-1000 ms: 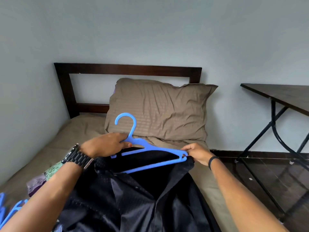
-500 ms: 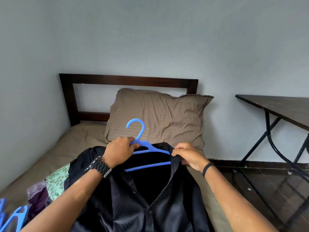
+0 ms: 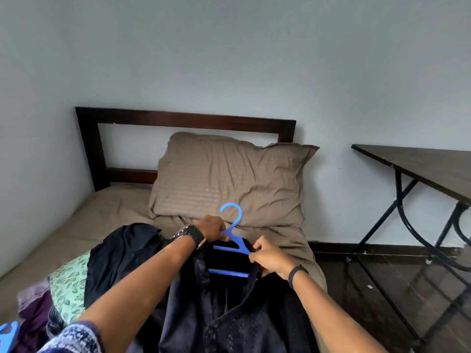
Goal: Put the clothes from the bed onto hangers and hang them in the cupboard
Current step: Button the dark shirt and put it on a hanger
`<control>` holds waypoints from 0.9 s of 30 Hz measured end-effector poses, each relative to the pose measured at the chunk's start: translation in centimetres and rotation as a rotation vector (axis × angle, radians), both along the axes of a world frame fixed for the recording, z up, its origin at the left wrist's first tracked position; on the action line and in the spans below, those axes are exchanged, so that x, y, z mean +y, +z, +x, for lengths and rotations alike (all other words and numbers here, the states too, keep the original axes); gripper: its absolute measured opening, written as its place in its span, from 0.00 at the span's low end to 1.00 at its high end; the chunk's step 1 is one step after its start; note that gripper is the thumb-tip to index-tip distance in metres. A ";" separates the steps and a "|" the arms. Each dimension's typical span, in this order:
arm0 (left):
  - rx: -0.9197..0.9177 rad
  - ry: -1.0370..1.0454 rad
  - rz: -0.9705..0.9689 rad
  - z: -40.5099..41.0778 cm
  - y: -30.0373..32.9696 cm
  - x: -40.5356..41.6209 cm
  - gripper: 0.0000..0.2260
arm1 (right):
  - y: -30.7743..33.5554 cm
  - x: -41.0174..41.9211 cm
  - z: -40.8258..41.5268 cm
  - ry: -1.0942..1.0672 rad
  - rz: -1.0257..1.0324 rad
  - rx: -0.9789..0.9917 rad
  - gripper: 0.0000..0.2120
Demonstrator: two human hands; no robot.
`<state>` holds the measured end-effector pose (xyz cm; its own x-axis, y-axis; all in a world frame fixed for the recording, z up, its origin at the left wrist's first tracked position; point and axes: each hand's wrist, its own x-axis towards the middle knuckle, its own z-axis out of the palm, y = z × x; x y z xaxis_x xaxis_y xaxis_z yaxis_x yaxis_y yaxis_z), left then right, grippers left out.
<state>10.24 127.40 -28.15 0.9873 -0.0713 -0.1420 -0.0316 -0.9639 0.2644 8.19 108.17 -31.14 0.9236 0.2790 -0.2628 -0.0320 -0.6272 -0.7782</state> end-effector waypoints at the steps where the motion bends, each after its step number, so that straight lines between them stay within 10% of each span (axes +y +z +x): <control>1: 0.047 0.001 0.064 0.6 -0.2 0.2 0.16 | -0.6 -0.1 0.2 0.003 -0.066 -0.063 0.09; 14: -0.230 0.102 0.372 5.3 -5.8 1.8 0.18 | -6.6 3.2 3.4 0.081 0.061 -0.100 0.16; 17: -0.154 0.161 0.263 5.3 -8.4 1.9 0.13 | -7.7 3.8 4.2 0.037 0.129 0.000 0.04; 22: -0.092 0.243 0.043 4.9 -11.3 3.0 0.13 | -8.4 4.4 5.2 -0.177 0.433 0.259 0.13; 27: -0.523 0.351 -0.301 1.7 -11.7 3.1 0.08 | -7.9 5.6 6.0 -0.242 0.628 0.409 0.11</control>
